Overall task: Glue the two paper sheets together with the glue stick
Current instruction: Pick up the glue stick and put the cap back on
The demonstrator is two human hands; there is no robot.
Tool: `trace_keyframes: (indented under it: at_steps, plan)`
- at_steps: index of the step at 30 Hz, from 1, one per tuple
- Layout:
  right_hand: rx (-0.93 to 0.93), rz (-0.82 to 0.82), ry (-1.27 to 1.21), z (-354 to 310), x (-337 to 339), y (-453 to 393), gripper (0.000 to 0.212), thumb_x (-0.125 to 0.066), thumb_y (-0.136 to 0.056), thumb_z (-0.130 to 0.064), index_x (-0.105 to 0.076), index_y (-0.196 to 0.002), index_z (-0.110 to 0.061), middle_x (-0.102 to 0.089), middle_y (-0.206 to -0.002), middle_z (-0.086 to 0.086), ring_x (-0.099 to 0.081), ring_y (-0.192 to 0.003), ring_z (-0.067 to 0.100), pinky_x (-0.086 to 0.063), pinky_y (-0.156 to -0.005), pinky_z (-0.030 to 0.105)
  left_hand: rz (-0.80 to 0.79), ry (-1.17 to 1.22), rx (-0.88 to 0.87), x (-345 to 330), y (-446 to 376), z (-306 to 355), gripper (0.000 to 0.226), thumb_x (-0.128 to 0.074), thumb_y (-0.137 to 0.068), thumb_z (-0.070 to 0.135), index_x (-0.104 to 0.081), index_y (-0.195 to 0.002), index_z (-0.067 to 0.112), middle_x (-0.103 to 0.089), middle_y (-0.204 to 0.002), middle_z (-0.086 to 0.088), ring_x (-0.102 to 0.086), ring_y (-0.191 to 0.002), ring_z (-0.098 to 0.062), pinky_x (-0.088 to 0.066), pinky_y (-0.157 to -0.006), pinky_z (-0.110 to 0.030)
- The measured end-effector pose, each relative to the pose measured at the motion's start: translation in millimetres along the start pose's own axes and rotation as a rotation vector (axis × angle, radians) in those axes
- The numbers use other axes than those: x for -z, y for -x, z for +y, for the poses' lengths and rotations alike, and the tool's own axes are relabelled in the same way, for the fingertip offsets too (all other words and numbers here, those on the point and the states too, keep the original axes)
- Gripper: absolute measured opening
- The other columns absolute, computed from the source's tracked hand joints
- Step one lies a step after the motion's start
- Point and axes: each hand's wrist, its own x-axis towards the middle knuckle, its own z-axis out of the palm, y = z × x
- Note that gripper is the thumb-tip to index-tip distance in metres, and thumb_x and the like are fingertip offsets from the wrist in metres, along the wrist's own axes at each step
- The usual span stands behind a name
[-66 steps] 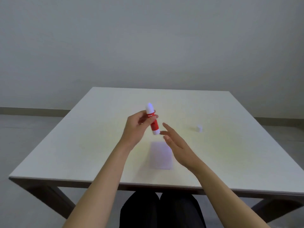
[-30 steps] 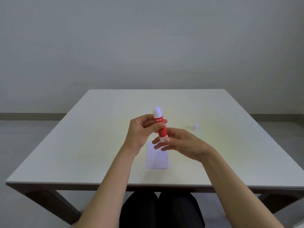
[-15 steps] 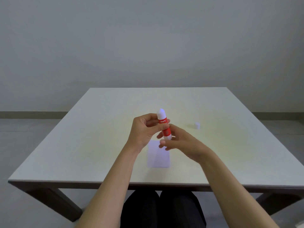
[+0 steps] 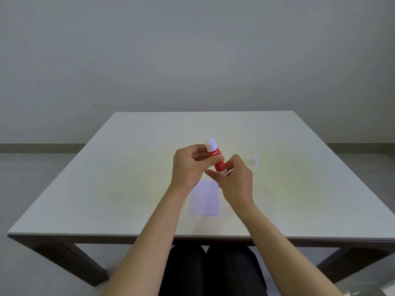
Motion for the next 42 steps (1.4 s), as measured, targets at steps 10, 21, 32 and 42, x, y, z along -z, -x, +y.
trace_keyframes:
  at_steps: [10, 21, 32, 42]
  plan:
    - [0.005, -0.639, -0.222, 8, 35, -20, 0.012, -0.068, -0.086, -0.019, -0.074, -0.095, -0.014, -0.075, -0.094, 0.007, -0.066, -0.07, 0.007, -0.05, -0.07, 0.021, 0.017, -0.078, 0.014, 9, -2, 0, 0.017, -0.081, -0.067, 0.015, -0.076, -0.083, 0.014, -0.078, -0.082, -0.001, -0.074, -0.079, -0.016, -0.058, -0.076, -0.024]
    - [0.196, -0.258, 0.543, 49, 16, -63, 0.074, -0.069, -0.081, -0.041, -0.036, -0.145, -0.024, -0.033, -0.148, 0.007, -0.039, -0.131, 0.026, -0.035, -0.106, 0.041, 0.204, -0.219, 0.059, 29, -5, -12, 0.014, -0.077, -0.073, 0.019, -0.07, -0.076, 0.031, -0.071, -0.064, 0.015, -0.064, -0.066, 0.006, -0.045, -0.061, -0.004]
    - [0.19, -0.058, 0.939, 87, 24, -76, 0.055, -0.043, -0.091, -0.004, -0.037, -0.144, -0.02, -0.052, -0.137, 0.005, -0.047, -0.123, 0.026, -0.025, -0.106, 0.039, 0.145, -0.919, -0.106, 52, 1, -20, 0.025, -0.07, -0.08, 0.016, -0.071, -0.102, 0.026, -0.065, -0.09, 0.003, -0.059, -0.087, -0.021, -0.047, -0.076, -0.036]
    - [0.022, -0.322, -0.368, -5, 7, -31, 0.029, -0.067, -0.08, 0.0, -0.067, -0.101, -0.019, -0.072, -0.1, 0.009, -0.073, -0.079, 0.018, -0.057, -0.077, 0.031, 0.141, -0.829, -0.114, 38, 4, -21, 0.027, -0.07, -0.08, 0.015, -0.071, -0.105, 0.025, -0.06, -0.086, 0.003, -0.057, -0.087, -0.024, -0.047, -0.076, -0.036]
